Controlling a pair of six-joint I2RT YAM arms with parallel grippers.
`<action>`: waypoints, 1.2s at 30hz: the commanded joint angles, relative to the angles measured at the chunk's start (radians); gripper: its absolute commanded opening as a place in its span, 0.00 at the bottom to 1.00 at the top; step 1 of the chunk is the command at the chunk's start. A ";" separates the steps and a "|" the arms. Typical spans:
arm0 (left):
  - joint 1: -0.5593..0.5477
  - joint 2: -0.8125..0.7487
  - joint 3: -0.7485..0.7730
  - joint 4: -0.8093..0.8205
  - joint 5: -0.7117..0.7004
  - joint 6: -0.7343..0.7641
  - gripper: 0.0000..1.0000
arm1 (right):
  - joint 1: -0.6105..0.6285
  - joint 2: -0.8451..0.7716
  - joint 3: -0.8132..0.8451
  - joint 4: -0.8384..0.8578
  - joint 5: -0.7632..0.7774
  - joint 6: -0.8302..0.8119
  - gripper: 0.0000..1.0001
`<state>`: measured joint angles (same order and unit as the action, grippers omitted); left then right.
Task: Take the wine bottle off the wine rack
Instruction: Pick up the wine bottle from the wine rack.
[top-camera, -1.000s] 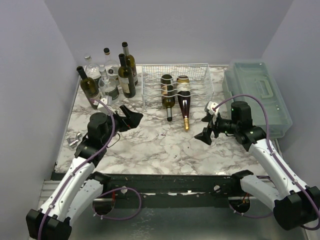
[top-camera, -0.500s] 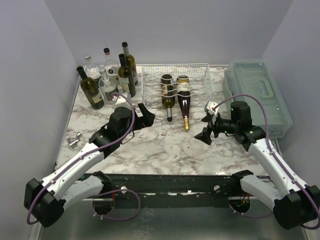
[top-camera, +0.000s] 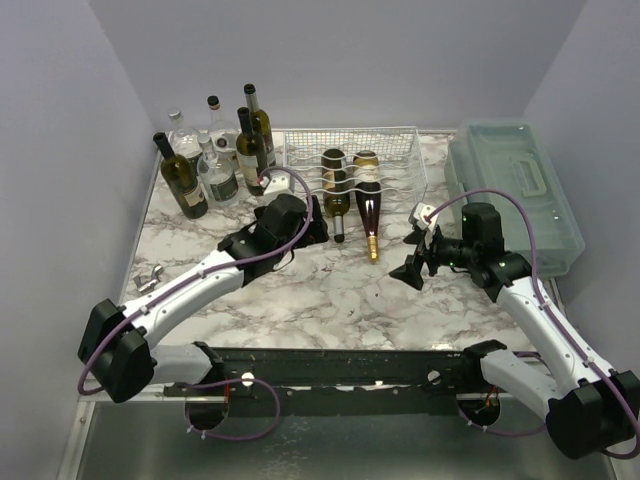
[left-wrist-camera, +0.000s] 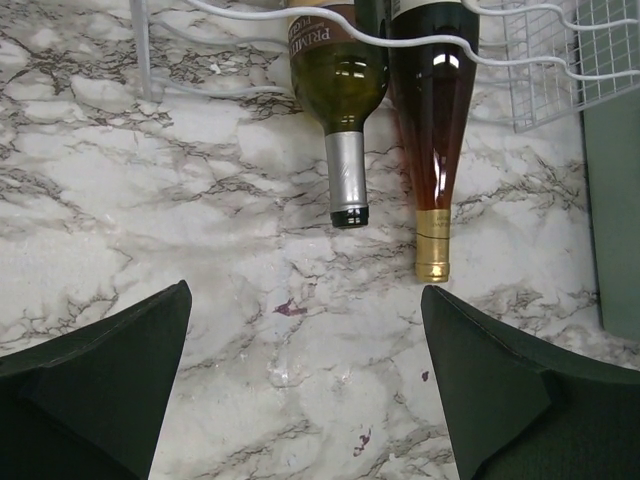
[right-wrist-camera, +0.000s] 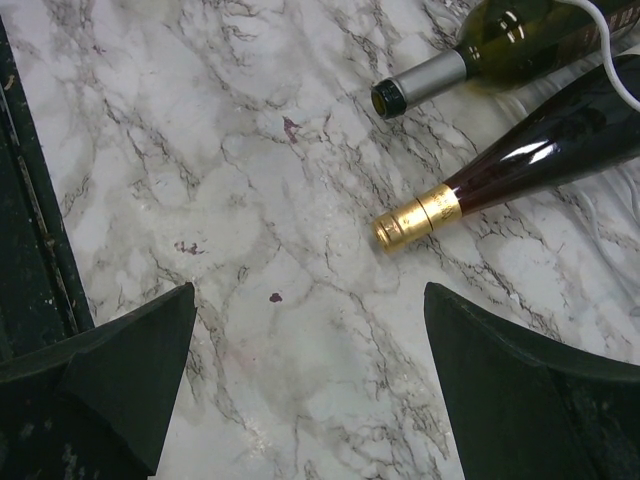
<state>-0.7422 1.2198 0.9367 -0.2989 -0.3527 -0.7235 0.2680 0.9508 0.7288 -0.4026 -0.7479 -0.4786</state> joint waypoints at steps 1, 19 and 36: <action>-0.009 0.101 0.093 -0.031 0.018 0.056 0.99 | -0.006 0.001 -0.013 0.021 0.017 -0.017 0.99; -0.004 0.512 0.323 0.083 0.103 0.269 0.95 | -0.009 -0.003 -0.011 0.020 0.015 -0.018 0.99; 0.066 0.701 0.410 0.102 0.264 0.166 0.83 | -0.010 -0.007 -0.011 0.015 0.015 -0.021 0.99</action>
<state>-0.6975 1.8908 1.3151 -0.2188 -0.1761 -0.5167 0.2657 0.9508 0.7277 -0.4019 -0.7475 -0.4889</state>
